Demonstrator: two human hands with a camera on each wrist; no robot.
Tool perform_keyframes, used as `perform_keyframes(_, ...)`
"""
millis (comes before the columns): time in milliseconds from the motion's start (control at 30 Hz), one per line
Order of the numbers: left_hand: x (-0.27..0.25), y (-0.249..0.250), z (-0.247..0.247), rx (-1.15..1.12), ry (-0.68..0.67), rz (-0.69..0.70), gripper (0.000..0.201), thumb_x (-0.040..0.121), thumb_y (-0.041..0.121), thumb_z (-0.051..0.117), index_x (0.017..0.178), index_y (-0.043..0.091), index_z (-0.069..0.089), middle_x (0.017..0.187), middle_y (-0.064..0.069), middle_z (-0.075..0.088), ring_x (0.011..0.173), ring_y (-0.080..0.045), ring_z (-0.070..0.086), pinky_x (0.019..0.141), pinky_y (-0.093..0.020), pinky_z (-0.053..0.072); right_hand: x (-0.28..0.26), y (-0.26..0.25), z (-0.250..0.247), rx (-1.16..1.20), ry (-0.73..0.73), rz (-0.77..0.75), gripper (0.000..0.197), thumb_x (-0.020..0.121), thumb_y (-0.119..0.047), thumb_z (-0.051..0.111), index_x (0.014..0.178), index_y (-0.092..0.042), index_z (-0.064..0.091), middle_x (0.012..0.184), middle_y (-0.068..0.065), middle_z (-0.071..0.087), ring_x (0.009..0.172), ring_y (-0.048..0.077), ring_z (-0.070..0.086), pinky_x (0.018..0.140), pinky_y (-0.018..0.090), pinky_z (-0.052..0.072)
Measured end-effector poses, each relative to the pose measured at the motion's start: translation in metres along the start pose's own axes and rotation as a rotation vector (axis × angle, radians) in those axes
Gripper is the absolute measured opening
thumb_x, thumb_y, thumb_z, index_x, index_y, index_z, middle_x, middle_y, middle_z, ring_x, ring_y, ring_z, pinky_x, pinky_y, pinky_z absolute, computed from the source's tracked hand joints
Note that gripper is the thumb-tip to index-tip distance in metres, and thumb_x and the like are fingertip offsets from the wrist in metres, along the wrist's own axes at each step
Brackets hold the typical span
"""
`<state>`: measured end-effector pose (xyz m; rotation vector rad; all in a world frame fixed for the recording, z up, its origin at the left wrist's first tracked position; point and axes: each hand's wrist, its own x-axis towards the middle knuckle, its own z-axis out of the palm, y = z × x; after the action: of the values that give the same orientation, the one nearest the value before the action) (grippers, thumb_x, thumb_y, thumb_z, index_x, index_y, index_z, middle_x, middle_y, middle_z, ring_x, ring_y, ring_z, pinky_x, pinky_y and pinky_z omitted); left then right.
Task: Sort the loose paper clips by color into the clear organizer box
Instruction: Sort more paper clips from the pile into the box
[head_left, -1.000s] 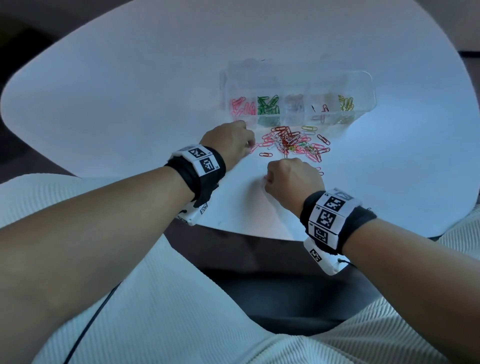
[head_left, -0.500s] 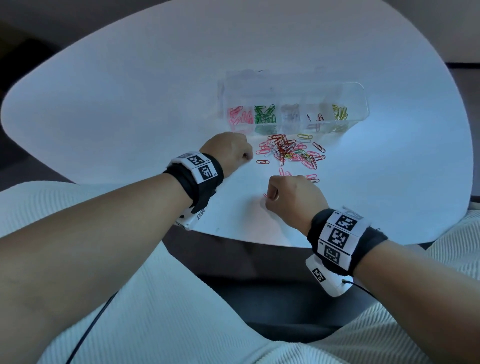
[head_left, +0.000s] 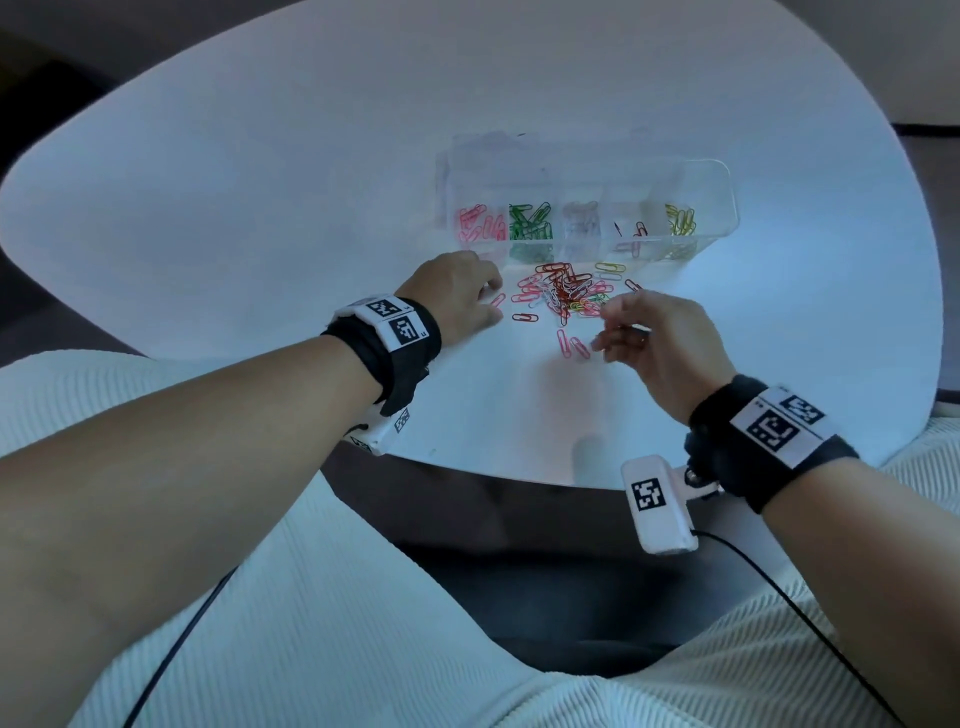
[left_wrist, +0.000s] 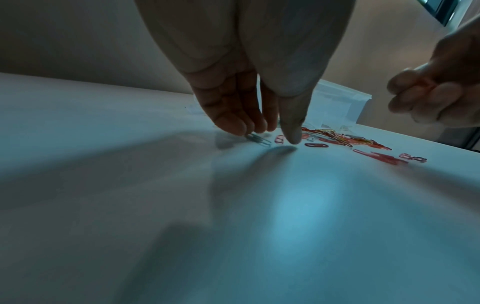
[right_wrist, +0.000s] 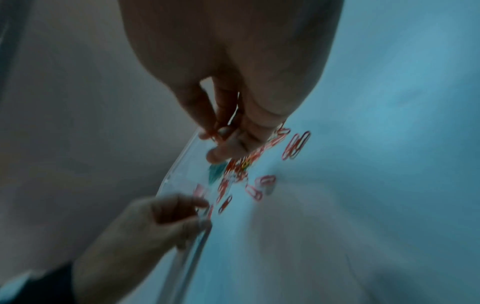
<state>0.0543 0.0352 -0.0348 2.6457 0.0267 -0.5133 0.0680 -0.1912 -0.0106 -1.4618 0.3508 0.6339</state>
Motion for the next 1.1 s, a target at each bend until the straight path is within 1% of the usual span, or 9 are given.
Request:
perform_keyframes(133,0.002,-0.001,-0.001,0.044,-0.018,0.004,0.023,0.09,0.027,0.058,0.107,0.015,0.068,0.105,-0.007,0.059,0.099,-0.025,0.055,0.081,-0.028,0.039,0.006,-0.011,-0.017,0.149,0.092,0.079,0.033,0.089,-0.012,0.035,0.065,-0.005,0.055,0.061,0.008,0.05,0.052,0.021,0.045,0.05,0.025,0.036)
perform_keyframes(300,0.0,0.002,-0.001,0.052,-0.004,-0.018,0.015,0.085,0.023,0.059,0.093,0.014,0.069,0.095,-0.002,0.057,0.09,-0.022,0.054,0.078,-0.031,0.043,0.01,-0.012,-0.024,-0.116,0.101,0.043,0.038,0.094,-0.02,0.04,0.067,-0.006,0.063,0.055,0.004,0.053,0.048,0.017,0.039,0.05,0.027,0.028)
perform_keyframes(567,-0.007,0.012,-0.006,-0.052,0.037,-0.066,0.008,0.078,0.019,0.066,0.081,0.013,0.067,0.083,0.0,0.063,0.079,-0.02,0.059,0.07,-0.029,0.049,0.001,-0.01,-0.017,0.123,0.003,0.199,0.04,0.097,-0.022,0.033,0.094,-0.002,0.068,0.068,0.012,0.065,0.058,0.024,0.061,0.06,0.03,0.052)
perform_keyframes(633,-0.009,0.019,-0.009,-0.175,0.04,-0.035,0.006,0.076,0.014,0.068,0.08,0.011,0.068,0.081,0.0,0.066,0.08,-0.022,0.063,0.072,-0.032,0.054,0.003,-0.012,-0.018,-0.041,0.066,0.165,0.033,0.091,-0.019,0.04,0.086,-0.005,0.07,0.059,0.007,0.052,0.05,0.02,0.045,0.052,0.027,0.039)
perform_keyframes(700,-0.011,0.027,-0.01,-0.328,0.017,0.006,0.007,0.074,0.009,0.068,0.08,0.013,0.069,0.082,-0.002,0.07,0.08,-0.02,0.066,0.076,-0.033,0.056,0.005,-0.013,-0.02,-0.446,0.133,0.098,0.02,0.084,-0.017,0.052,0.074,-0.012,0.069,0.059,0.002,0.043,0.05,0.017,0.034,0.05,0.025,0.028)
perform_keyframes(800,-0.012,0.039,-0.011,-0.52,-0.031,0.021,0.016,0.073,0.006,0.066,0.08,0.02,0.07,0.08,-0.004,0.071,0.072,-0.015,0.064,0.073,-0.028,0.054,0.009,-0.009,-0.025,-0.852,0.184,-0.024,0.013,0.082,-0.018,0.06,0.077,-0.017,0.073,0.069,0.0,0.062,0.061,0.016,0.052,0.053,0.022,0.036)
perform_keyframes(867,-0.012,0.044,-0.01,-0.553,-0.073,-0.007,0.02,0.075,0.003,0.058,0.068,0.02,0.066,0.067,0.001,0.067,0.061,-0.009,0.057,0.065,-0.025,0.049,0.01,-0.005,-0.027,-0.992,0.182,-0.052,0.01,0.083,-0.02,0.064,0.081,-0.02,0.074,0.073,-0.003,0.064,0.069,0.015,0.056,0.053,0.02,0.038)
perform_keyframes(967,-0.011,0.048,-0.006,-0.671,-0.18,-0.108,0.035,0.071,-0.009,0.036,0.048,0.015,0.047,0.042,0.008,0.044,0.042,-0.008,0.036,0.051,-0.019,0.032,0.011,0.004,-0.028,-1.104,0.155,-0.054,0.008,0.079,-0.03,0.078,0.08,-0.023,0.075,0.077,-0.003,0.061,0.073,0.015,0.058,0.058,0.021,0.041)
perform_keyframes(1100,-0.009,0.048,0.002,-0.715,-0.216,-0.165,0.041,0.069,-0.013,0.027,0.045,0.017,0.041,0.041,0.006,0.039,0.04,-0.008,0.029,0.046,-0.016,0.028,0.014,0.011,-0.022,-1.175,0.177,-0.091,0.014,0.08,-0.033,0.076,0.082,-0.019,0.075,0.081,0.003,0.062,0.076,0.022,0.061,0.067,0.027,0.051)
